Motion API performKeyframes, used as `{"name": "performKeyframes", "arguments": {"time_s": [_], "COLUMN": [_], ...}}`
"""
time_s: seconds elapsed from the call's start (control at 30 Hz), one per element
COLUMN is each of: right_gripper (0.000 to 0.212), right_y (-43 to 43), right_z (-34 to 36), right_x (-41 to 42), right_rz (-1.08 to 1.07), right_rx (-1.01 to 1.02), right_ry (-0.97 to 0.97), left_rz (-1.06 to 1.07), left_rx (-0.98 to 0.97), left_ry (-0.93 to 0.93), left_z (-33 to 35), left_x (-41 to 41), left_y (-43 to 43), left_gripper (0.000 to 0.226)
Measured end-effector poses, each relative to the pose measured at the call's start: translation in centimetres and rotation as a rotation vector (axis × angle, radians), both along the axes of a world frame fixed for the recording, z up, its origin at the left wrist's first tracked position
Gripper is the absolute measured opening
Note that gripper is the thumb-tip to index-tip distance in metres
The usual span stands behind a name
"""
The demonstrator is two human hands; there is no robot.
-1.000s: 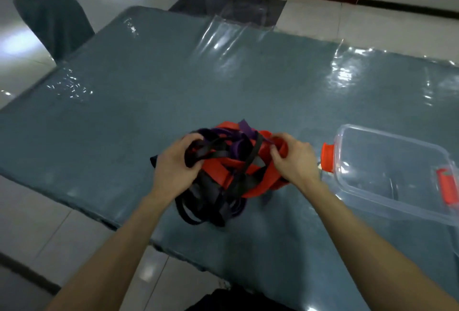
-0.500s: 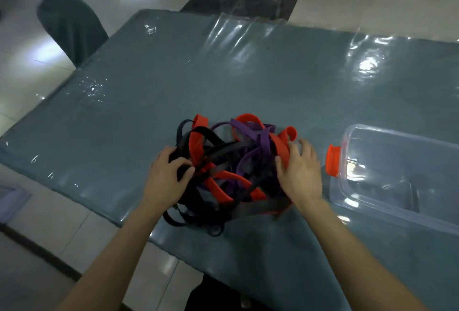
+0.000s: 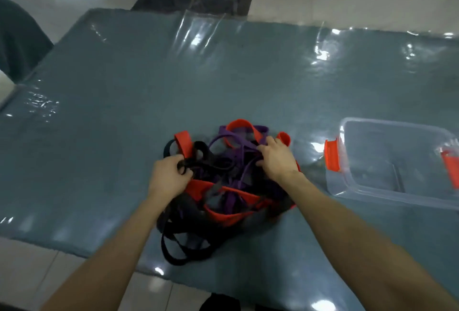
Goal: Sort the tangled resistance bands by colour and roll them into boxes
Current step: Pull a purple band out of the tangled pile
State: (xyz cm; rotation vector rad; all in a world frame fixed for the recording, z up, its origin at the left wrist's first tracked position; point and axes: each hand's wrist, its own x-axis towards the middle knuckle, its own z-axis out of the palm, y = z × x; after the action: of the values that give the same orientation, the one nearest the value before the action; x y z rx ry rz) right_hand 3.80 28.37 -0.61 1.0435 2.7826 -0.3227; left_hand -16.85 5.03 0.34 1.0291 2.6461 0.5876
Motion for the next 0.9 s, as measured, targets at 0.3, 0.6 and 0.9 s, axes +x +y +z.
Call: {"name": "performKeyframes", "arguments": {"time_s": [0.3, 0.6, 0.9], "right_gripper": [0.03, 0.025, 0.043], "right_y": [0.7, -1.0, -4.2], "right_z": [11.7, 23.9, 29.5], "right_x": [-1.4, -0.6, 2.8], "right_rz": [-0.177, -0.357, -0.2], "right_rx": [-0.059, -0.263, -0.451], "right_ry": [0.387, 1.065, 1.04], "left_rz": [-0.226, -0.402, -0.694], "left_rx": [-0.37, 0.211, 0.21], "left_ry": [-0.111, -0.228, -0.493], "left_z": [12.0, 11.2, 12.1], "left_x": [-10.0, -6.6, -0.2], "left_y": [0.0, 6.4, 12.9], "left_gripper": [0.068, 0.028, 0.106]}}
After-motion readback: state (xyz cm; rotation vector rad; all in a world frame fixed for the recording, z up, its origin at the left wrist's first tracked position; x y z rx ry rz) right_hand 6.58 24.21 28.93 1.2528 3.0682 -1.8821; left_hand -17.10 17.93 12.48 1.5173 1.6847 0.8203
